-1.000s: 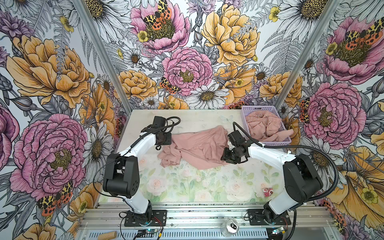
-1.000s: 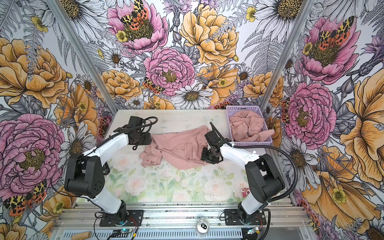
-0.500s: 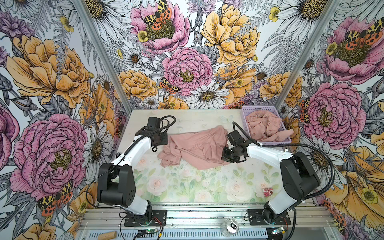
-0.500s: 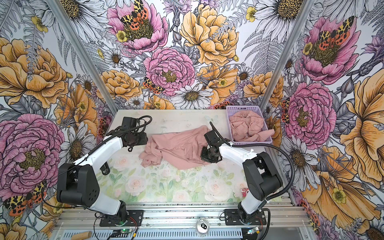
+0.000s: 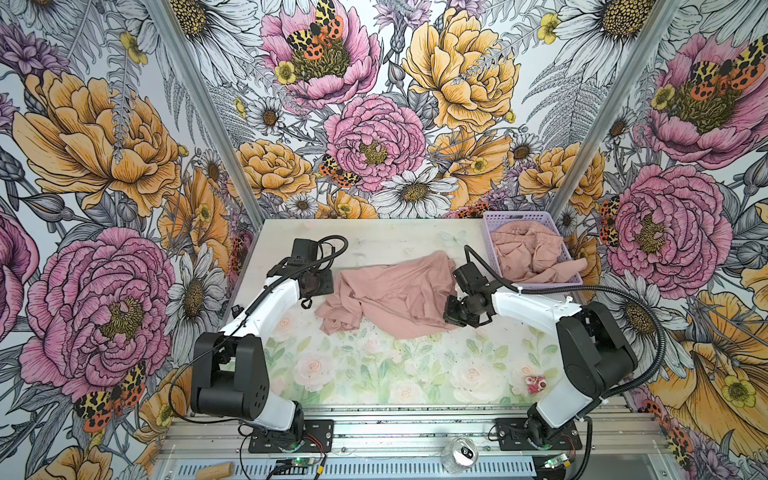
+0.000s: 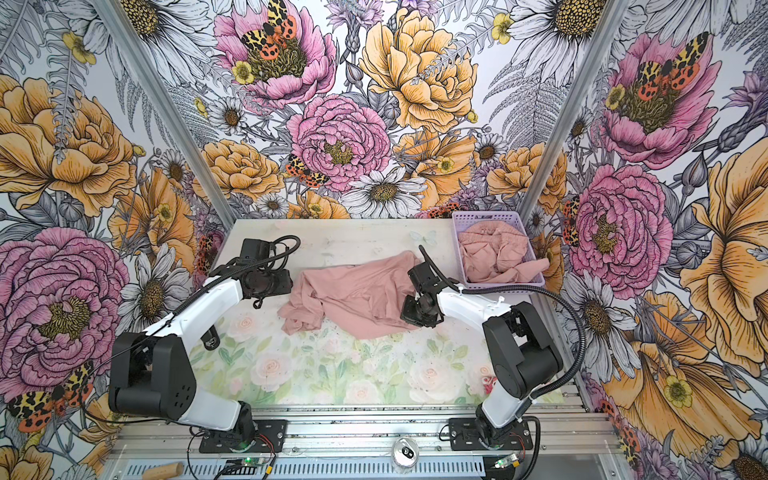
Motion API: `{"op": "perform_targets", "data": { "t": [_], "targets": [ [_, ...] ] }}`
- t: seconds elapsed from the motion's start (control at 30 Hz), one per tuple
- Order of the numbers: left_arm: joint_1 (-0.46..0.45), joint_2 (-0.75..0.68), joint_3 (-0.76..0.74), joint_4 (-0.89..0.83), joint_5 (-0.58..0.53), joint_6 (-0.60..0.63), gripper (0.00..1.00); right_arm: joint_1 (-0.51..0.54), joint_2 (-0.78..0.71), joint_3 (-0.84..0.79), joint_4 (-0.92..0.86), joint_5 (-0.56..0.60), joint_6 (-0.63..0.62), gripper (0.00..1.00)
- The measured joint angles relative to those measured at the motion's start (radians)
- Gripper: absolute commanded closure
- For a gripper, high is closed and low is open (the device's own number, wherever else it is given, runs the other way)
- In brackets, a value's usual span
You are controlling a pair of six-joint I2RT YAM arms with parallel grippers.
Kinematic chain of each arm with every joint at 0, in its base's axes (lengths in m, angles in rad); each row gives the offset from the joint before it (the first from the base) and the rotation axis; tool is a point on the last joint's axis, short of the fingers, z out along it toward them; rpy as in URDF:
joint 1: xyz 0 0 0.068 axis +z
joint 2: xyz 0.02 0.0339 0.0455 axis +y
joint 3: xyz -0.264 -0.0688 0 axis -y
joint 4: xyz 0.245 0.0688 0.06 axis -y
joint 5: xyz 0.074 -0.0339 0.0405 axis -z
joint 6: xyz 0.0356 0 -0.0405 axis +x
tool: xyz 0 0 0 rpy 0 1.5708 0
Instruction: Fold and stack the mixed laundry pile
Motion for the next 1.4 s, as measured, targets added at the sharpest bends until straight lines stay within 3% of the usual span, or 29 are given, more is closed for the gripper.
{"op": "perform_targets", "data": {
  "t": [0.2,0.43,0.67,1.0,1.4],
  "targets": [
    [0.001,-0.061,-0.033,-0.023,0.017,-0.032,0.47,-0.018,-0.148,0.023,-0.081,0.02,0.003,1.0],
    [0.001,-0.174,-0.172,-0.079,0.044,-0.152,0.46,-0.147,-0.346,0.22,-0.209,0.067,-0.02,1.0],
    [-0.017,-0.129,-0.211,-0.049,0.103,-0.219,0.36,-0.241,-0.393,0.334,-0.29,0.105,-0.061,1.0],
    [-0.34,-0.011,-0.157,0.039,0.133,-0.235,0.41,-0.26,-0.378,0.346,-0.336,0.123,-0.095,1.0],
    [-0.427,0.102,-0.154,0.025,-0.069,-0.232,0.58,-0.268,-0.378,0.346,-0.34,0.122,-0.099,1.0]
  ]
}}
